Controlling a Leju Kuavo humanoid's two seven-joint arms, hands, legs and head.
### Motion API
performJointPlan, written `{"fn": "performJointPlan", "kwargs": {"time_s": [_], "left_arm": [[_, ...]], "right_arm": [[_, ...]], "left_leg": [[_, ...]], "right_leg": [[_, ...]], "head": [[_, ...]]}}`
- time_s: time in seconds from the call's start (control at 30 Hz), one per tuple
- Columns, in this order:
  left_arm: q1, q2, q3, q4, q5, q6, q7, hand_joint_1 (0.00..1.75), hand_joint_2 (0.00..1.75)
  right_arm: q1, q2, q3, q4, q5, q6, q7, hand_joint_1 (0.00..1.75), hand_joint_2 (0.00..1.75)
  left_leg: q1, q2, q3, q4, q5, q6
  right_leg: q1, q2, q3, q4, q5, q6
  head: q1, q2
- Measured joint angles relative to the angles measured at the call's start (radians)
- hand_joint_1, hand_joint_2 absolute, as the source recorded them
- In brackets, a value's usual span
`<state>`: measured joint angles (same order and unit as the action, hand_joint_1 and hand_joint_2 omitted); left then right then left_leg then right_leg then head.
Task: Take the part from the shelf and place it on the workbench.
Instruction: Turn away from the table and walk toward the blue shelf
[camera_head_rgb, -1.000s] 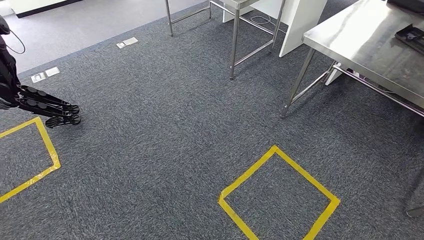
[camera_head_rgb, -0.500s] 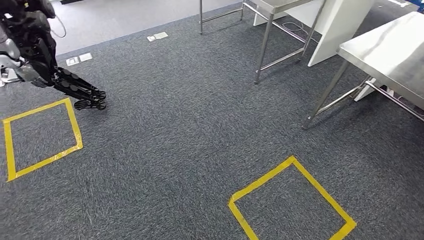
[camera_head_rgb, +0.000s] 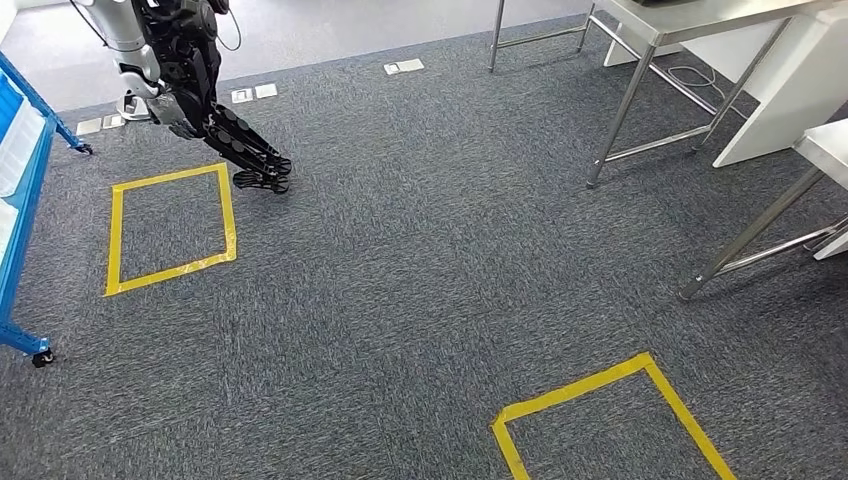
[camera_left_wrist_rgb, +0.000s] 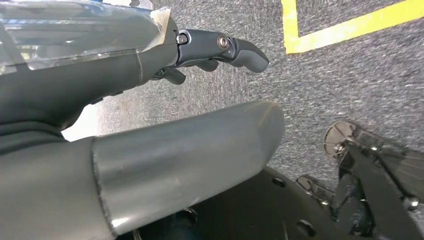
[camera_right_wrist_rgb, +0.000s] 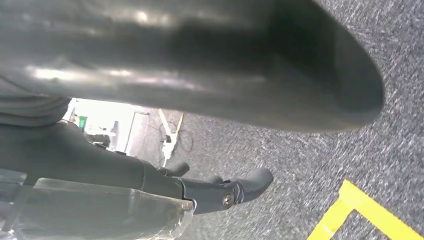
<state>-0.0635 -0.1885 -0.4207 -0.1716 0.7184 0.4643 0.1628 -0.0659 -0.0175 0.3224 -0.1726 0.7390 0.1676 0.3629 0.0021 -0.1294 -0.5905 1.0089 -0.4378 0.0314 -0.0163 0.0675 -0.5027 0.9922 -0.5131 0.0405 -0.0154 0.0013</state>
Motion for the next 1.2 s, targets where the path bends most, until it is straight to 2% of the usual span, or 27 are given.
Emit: {"fn": "performJointPlan", "kwargs": {"time_s": [0.03, 0.1, 0.17, 0.23, 0.27, 0.3, 0.33, 0.4, 0.43, 0.47, 0.53, 0.57, 0.63, 0.67, 0.7, 0.77, 0.8, 0.83, 0.87, 0.9, 0.97, 1.0, 1.03, 1.07, 1.1, 1.13, 1.2], "left_arm": [[0.0, 0.001, -0.005, 0.0, -0.005, -0.003, -0.001, 0.0, 0.0], [0.0, 0.003, -0.014, 0.0, -0.009, -0.009, -0.003, 0.0, 0.0], [-0.001, 0.004, -0.02, 0.001, -0.01, -0.011, -0.004, 0.0, 0.0], [-0.002, 0.004, -0.024, 0.001, -0.012, -0.012, -0.004, 0.0, 0.0], [-0.001, 0.004, -0.025, 0.001, -0.012, -0.012, -0.004, 0.0, 0.0], [-0.001, 0.005, -0.026, 0.001, -0.013, -0.012, -0.004, 0.0, 0.0], [-0.001, 0.005, -0.026, 0.001, -0.014, -0.012, -0.005, 0.0, 0.0], [-0.001, 0.007, -0.031, 0.0, -0.021, -0.019, -0.01, 0.0, 0.0], [-0.003, 0.007, -0.036, 0.0, -0.027, -0.025, -0.013, 0.0, 0.0], [-0.003, 0.008, -0.041, 0.0, -0.034, -0.034, -0.016, 0.0, 0.0], [-0.003, 0.009, -0.054, 0.0, -0.052, -0.053, -0.02, 0.0, 0.0], [-0.002, 0.01, -0.061, 0.0, -0.063, -0.064, -0.021, 0.0, 0.0], [-0.002, 0.012, -0.081, 0.001, -0.086, -0.08, -0.017, 0.0, 0.0], [-0.002, 0.012, -0.091, 0.001, -0.096, -0.087, -0.015, 0.0, 0.0], [-0.003, 0.013, -0.099, 0.001, -0.104, -0.093, -0.014, 0.0, 0.0], [-0.003, 0.014, -0.116, 0.001, -0.116, -0.103, -0.012, 0.0, 0.0], [-0.003, 0.015, -0.123, 0.001, -0.12, -0.105, -0.011, 0.0, 0.0], [-0.003, 0.016, -0.129, 0.001, -0.122, -0.107, -0.01, 0.0, 0.0], [-0.003, 0.017, -0.134, 0.001, -0.123, -0.107, -0.01, 0.0, 0.0], [-0.003, 0.018, -0.139, 0.001, -0.123, -0.108, -0.009, 0.0, 0.0], [-0.004, 0.019, -0.145, 0.001, -0.122, -0.108, -0.004, 0.0, 0.0], [-0.004, 0.02, -0.146, 0.001, -0.118, -0.106, 0.0, 0.0, 0.0], [-0.003, 0.021, -0.146, 0.001, -0.113, -0.102, 0.004, 0.0, 0.0], [-0.002, 0.022, -0.146, 0.001, -0.105, -0.097, 0.007, 0.0, 0.0], [-0.002, 0.022, -0.146, 0.001, -0.095, -0.091, 0.008, 0.0, 0.0], [-0.003, 0.022, -0.145, 0.001, -0.083, -0.083, 0.009, 0.0, 0.0], [-0.004, 0.022, -0.141, 0.001, -0.06, -0.068, 0.009, 0.0, 0.0]], "right_arm": [[0.0, 0.001, -0.003, 0.0, -0.007, 0.003, -0.012, 0.0, 0.0], [0.002, 0.003, -0.008, 0.0, -0.015, 0.005, -0.03, 0.0, 0.0], [0.007, 0.005, -0.014, 0.0, -0.018, 0.005, -0.037, 0.0, 0.0], [0.01, 0.006, -0.019, 0.0, -0.019, 0.005, -0.04, 0.0, 0.0], [0.01, 0.005, -0.021, 0.0, -0.019, 0.005, -0.04, 0.0, 0.0], [0.01, 0.005, -0.022, 0.0, -0.02, 0.005, -0.04, 0.0, 0.0], [0.009, 0.006, -0.023, 0.0, -0.024, 0.006, -0.04, 0.0, 0.0], [0.009, 0.01, -0.034, 0.0, -0.05, 0.02, -0.042, 0.0, 0.0], [0.009, 0.014, -0.045, 0.0, -0.072, 0.029, -0.043, 0.0, 0.0], [0.009, 0.019, -0.058, 0.0, -0.095, 0.036, -0.045, 0.0, 0.0], [0.01, 0.029, -0.087, 0.0, -0.134, 0.031, -0.047, 0.0, 0.0], [0.009, 0.033, -0.102, 0.0, -0.151, 0.022, -0.048, 0.0, 0.0], [0.013, 0.041, -0.13, -0.001, -0.174, 0.006, -0.047, 0.0, 0.0], [0.016, 0.045, -0.143, -0.001, -0.182, 0.0, -0.046, 0.0, 0.0], [0.02, 0.049, -0.154, -0.001, -0.188, -0.004, -0.044, 0.0, 0.0], [0.023, 0.054, -0.173, -0.001, -0.196, -0.009, -0.04, 0.0, 0.0], [0.023, 0.055, -0.18, -0.001, -0.198, -0.01, -0.039, 0.0, 0.0], [0.024, 0.057, -0.187, -0.001, -0.198, -0.01, -0.038, 0.0, 0.0], [0.024, 0.057, -0.191, -0.001, -0.197, -0.01, -0.038, 0.0, 0.0], [0.027, 0.058, -0.195, -0.001, -0.196, -0.01, -0.038, 0.0, 0.0], [0.031, 0.061, -0.2, 0.0, -0.195, -0.011, -0.044, 0.0, 0.0], [0.031, 0.062, -0.202, 0.0, -0.192, -0.012, -0.049, 0.0, 0.0], [0.031, 0.062, -0.203, 0.0, -0.187, -0.012, -0.057, 0.0, 0.0], [0.03, 0.062, -0.204, 0.0, -0.179, -0.012, -0.065, 0.0, 0.0], [0.031, 0.061, -0.203, 0.0, -0.168, -0.011, -0.075, 0.0, 0.0], [0.032, 0.06, -0.202, 0.0, -0.156, -0.009, -0.084, 0.0, 0.0], [0.034, 0.055, -0.197, 0.0, -0.13, -0.001, -0.103, 0.0, 0.0]], "left_leg": [[0.003, -0.004, -0.004, 0.0, 0.002, -0.006], [0.003, 0.033, -0.019, 0.026, -0.015, -0.016], [0.002, 0.098, -0.068, 0.131, -0.079, -0.024], [0.004, 0.122, -0.131, 0.264, -0.14, -0.031], [0.005, 0.125, -0.145, 0.295, -0.145, -0.032], [0.007, 0.128, -0.139, 0.287, -0.132, -0.033], [0.007, 0.135, -0.109, 0.238, -0.104, -0.031], [0.005, 0.175, -0.023, 0.094, -0.05, -0.025], [0.003, 0.191, 0.007, 0.041, -0.036, -0.019], [0.0, 0.201, 0.021, 0.015, -0.033, -0.014], [-0.005, 0.182, 0.019, 0.006, -0.031, -0.002], [-0.004, 0.171, 0.02, 0.002, -0.028, 0.004], [0.002, 0.148, 0.022, -0.009, -0.017, 0.017], [0.005, 0.137, 0.022, -0.011, -0.014, 0.021], [0.005, 0.125, 0.02, -0.012, -0.013, 0.024], [0.005, 0.095, 0.019, -0.011, -0.012, 0.024], [0.005, 0.08, 0.019, -0.011, -0.012, 0.024], [0.005, 0.064, 0.021, -0.01, -0.011, 0.023], [0.005, 0.048, 0.023, -0.01, -0.011, 0.021], [0.005, 0.033, 0.022, -0.008, -0.011, 0.018], [0.002, 0.008, 0.016, -0.003, -0.011, 0.006], [0.002, -0.001, 0.01, -0.001, -0.009, -0.001], [0.003, -0.011, 0.005, -0.001, -0.007, -0.008], [0.006, -0.012, 0.002, 0.0, -0.007, -0.012], [0.006, 0.005, -0.005, 0.012, -0.015, -0.017], [0.005, 0.033, -0.019, 0.041, -0.034, -0.02], [0.003, 0.1, -0.074, 0.157, -0.1, -0.025]], "right_leg": [[0.0, -0.012, 0.001, -0.001, 0.003, -0.008], [-0.001, -0.034, 0.004, -0.006, 0.01, -0.021], [0.001, -0.061, 0.003, -0.008, 0.011, -0.03], [0.005, -0.091, 0.002, -0.008, 0.009, -0.034], [0.006, -0.106, 0.001, -0.008, 0.008, -0.035], [0.007, -0.12, 0.001, -0.008, 0.006, -0.036], [0.007, -0.134, 0.002, -0.008, 0.004, -0.037], [0.011, -0.157, 0.007, -0.007, -0.003, -0.034], [0.014, -0.166, 0.011, -0.007, -0.007, -0.03], [0.017, -0.175, 0.015, -0.007, -0.01, -0.026], [0.018, -0.195, 0.025, -0.009, -0.013, -0.016], [0.016, -0.189, 0.027, -0.006, -0.017, -0.012], [0.012, -0.139, 0.006, 0.044, -0.047, -0.009], [0.008, -0.105, -0.022, 0.1, -0.074, -0.011], [0.008, -0.084, -0.057, 0.171, -0.103, -0.014], [0.006, -0.072, -0.116, 0.285, -0.135, -0.01], [0.005, -0.07, -0.123, 0.291, -0.127, -0.003], [0.003, -0.066, -0.11, 0.255, -0.102, 0.007], [-0.001, -0.056, -0.081, 0.186, -0.068, 0.017], [-0.006, -0.029, -0.051, 0.111, -0.036, 0.024], [-0.01, 0.007, -0.017, 0.02, 0.0, 0.018], [-0.008, 0.013, -0.014, 0.009, 0.004, 0.009], [-0.005, 0.001, -0.013, 0.009, 0.007, -0.002], [-0.004, -0.009, -0.012, 0.008, 0.01, -0.01], [-0.004, -0.021, -0.011, 0.006, 0.012, -0.016], [-0.004, -0.034, -0.011, 0.004, 0.014, -0.023], [0.0, -0.064, -0.011, 0.003, 0.013, -0.032]], "head": [[-0.001, 0.0], [-0.004, 0.0], [-0.012, 0.0], [-0.016, 0.0], [-0.016, 0.0], [-0.016, 0.0], [-0.016, 0.0], [-0.017, 0.0], [-0.016, 0.0], [-0.015, 0.0], [-0.011, 0.0], [-0.01, 0.0], [-0.007, 0.0], [-0.005, 0.0], [-0.003, 0.0], [-0.002, 0.0], [-0.001, 0.0], [-0.001, 0.0], [-0.001, 0.0], [0.0, 0.0], [0.001, 0.0], [0.0, 0.0], [-0.001, 0.0], [-0.003, 0.0], [-0.004, 0.0], [-0.007, 0.0], [-0.015, 0.0]]}}
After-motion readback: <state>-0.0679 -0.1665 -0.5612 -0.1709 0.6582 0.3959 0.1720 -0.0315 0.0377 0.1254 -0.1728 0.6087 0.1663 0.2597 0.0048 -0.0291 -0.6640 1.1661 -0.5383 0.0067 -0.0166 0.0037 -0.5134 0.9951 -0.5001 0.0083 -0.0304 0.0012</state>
